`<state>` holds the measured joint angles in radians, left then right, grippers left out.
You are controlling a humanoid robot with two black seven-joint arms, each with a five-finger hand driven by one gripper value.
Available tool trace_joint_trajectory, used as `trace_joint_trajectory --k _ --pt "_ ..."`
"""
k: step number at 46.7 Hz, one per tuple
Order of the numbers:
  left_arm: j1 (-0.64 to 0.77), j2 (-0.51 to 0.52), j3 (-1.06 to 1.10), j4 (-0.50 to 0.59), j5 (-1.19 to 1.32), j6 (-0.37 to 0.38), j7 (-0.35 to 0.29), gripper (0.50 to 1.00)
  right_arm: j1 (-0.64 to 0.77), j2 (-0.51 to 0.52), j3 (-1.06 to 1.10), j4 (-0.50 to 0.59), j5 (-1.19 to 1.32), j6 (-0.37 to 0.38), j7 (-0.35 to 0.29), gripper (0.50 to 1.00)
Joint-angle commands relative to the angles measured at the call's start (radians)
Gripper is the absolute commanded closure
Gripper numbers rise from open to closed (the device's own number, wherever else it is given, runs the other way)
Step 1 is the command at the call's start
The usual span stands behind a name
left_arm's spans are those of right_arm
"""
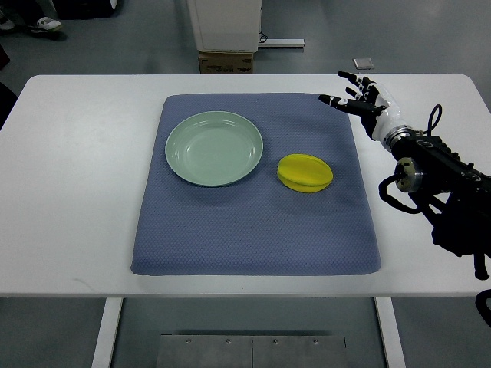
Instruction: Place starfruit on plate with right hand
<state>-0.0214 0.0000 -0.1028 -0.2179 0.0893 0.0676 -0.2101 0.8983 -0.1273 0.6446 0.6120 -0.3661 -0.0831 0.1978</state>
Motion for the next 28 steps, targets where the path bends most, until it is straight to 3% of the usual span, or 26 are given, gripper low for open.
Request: trace_joint_trajectory --k 1,28 --pt "0.0 0.0 0.0 0.0 0.0 0.0 0.0 0.5 -0.003 0.0 0.001 0.0 0.001 0.0 0.0 0.5" --pt "0.0 0.0 0.0 0.0 0.0 0.0 0.0 0.5 -0.012 0.0 0.004 -0.002 -0.001 0.0 0.0 0.5"
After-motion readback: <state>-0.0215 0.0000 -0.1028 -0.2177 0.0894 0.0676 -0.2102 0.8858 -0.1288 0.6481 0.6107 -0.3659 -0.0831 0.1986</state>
